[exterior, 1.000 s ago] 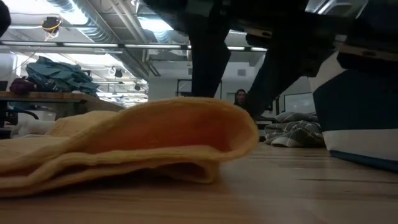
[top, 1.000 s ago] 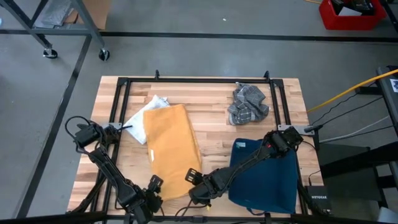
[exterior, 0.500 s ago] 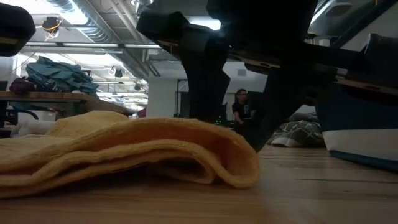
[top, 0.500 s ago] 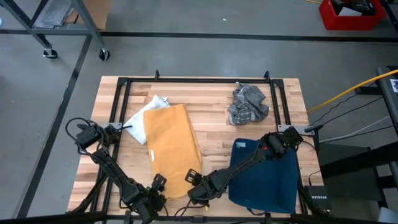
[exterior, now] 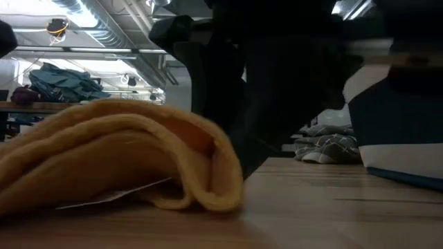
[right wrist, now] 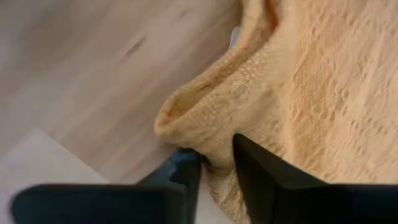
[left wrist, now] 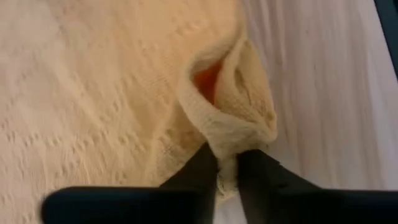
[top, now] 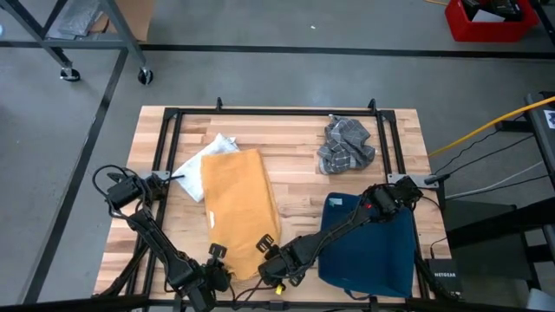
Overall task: Fold towel
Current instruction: Fold the yellow towel
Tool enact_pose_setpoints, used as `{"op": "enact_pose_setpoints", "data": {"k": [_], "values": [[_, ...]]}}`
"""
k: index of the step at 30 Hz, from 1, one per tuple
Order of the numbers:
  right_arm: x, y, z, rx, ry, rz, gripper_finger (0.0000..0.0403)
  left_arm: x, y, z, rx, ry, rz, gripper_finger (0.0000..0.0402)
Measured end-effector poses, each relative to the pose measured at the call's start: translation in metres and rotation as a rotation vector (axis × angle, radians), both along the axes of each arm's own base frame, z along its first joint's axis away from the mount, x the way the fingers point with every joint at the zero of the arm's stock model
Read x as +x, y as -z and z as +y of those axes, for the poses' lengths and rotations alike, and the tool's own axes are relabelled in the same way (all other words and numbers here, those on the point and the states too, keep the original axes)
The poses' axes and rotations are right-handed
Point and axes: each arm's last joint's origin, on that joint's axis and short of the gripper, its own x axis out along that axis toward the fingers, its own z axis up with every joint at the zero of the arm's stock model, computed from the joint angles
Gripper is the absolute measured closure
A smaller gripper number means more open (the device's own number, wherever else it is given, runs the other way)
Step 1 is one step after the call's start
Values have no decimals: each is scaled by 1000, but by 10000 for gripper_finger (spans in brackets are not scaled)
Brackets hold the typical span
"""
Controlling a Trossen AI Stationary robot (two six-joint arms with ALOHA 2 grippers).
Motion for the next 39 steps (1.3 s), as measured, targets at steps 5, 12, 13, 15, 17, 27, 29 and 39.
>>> {"op": "enact_pose_setpoints", "data": {"k": [5,12,13,15,17,27,29,39], "values": [[-8,0,14,55,17,22,390,-10,-5,-5,-50,-74,-23,392],[-21,-3,38,84,56,0,380,-17,-18,-20,-138,-126,-54,397],[-23,-4,41,82,68,-3,386,-17,-20,-23,-148,-126,-58,397],[-24,-10,46,94,95,-16,394,-17,-26,-27,-171,-133,-62,398],[-23,-20,51,129,123,-37,394,-18,-33,-33,-206,-135,-69,398],[-15,-81,57,180,234,-137,398,-19,-77,-46,-229,-174,-60,400],[-16,-91,60,206,251,-148,396,-22,-87,-52,-264,-183,-69,400],[-28,-122,75,214,271,-236,395,-33,-123,-66,-362,-240,-95,401]]}}
